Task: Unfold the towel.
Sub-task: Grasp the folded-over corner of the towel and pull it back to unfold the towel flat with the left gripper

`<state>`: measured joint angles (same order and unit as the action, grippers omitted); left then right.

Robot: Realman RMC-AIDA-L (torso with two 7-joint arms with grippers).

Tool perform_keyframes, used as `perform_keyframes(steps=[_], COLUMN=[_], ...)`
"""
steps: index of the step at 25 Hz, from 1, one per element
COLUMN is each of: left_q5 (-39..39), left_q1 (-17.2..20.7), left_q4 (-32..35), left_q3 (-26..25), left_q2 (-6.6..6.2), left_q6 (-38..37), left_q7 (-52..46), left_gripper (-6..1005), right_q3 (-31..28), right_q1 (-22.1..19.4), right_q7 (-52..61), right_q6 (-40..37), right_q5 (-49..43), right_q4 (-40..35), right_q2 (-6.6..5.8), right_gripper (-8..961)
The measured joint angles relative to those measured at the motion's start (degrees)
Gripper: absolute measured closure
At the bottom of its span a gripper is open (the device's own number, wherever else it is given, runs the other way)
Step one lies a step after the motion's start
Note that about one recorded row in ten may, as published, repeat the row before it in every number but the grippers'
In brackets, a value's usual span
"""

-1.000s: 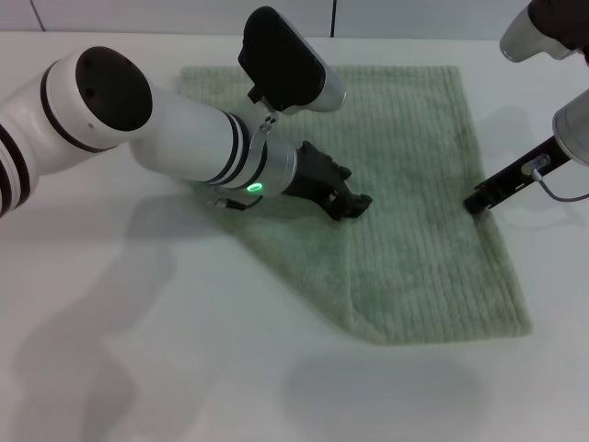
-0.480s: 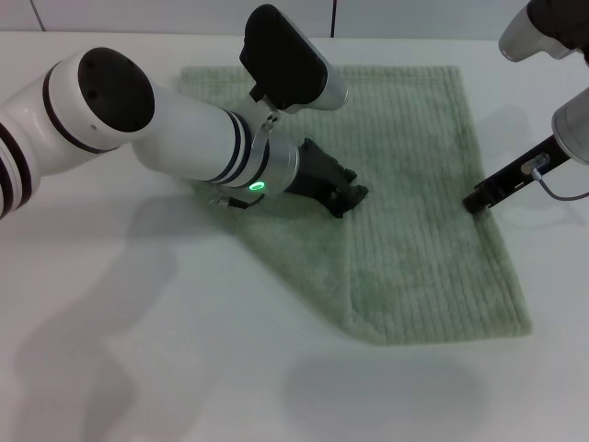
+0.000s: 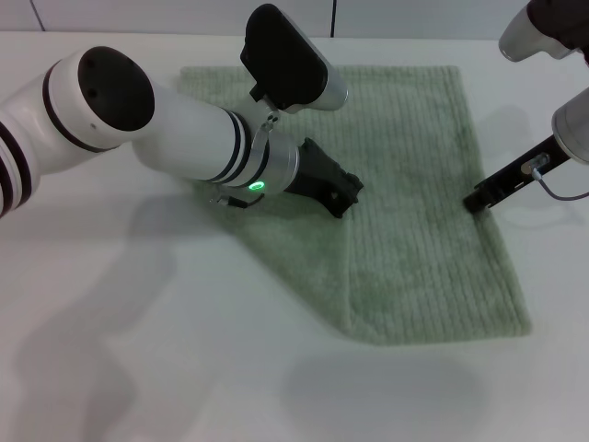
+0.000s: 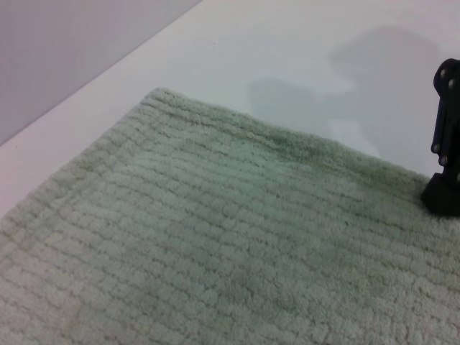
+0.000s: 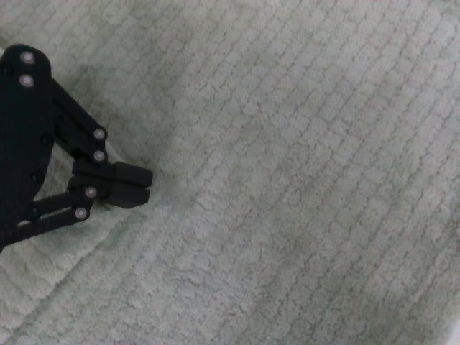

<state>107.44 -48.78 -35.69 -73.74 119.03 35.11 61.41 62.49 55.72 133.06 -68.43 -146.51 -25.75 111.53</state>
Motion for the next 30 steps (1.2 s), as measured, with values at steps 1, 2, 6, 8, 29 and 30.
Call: perform_keyframes(steps=[1,2,6,8,29,30], left_q5=[0.1,0.1,0.1,0.2,2.9,4.1], left_q1=[0.0,0.0,0.4,0.5,3.4,4.2], left_q4=[0.0,0.0,-0.5,-0.6,-5.4,-6.4], left_q3=[0.0,0.0,0.0,-0.1,-4.1,-5.2], left_q2=[-0.02,-0.06,-0.26,-0.31,-0.93,-0.93], left_q6=[0.1,0.2,0.7,1.1,5.2,5.9], left_q7=[0.0,0.1,0.1,0.1,0.1,0.0], left_gripper=[895,907,947,966,992,991], right_q3=[0.0,0.0,0.0,0.0,0.0,0.0], right_q1=[0.0,0.0,0.0,0.0,-0.3,-0.3], right_q7=[0.0,0.0,0.0,0.0,0.0,0.0], right_q6=[0.0,0.0,0.1,0.1,-0.1,-0.1], right_q5=[0.0,0.0,0.0,0.0,-0.2,-0.2], right_q4=[0.0,0.0,0.0,0.0,0.3,0.3], right_q2=[0.00,0.00,0.00,0.00,-0.09,-0.09], right_gripper=[955,955,955,955,955,955])
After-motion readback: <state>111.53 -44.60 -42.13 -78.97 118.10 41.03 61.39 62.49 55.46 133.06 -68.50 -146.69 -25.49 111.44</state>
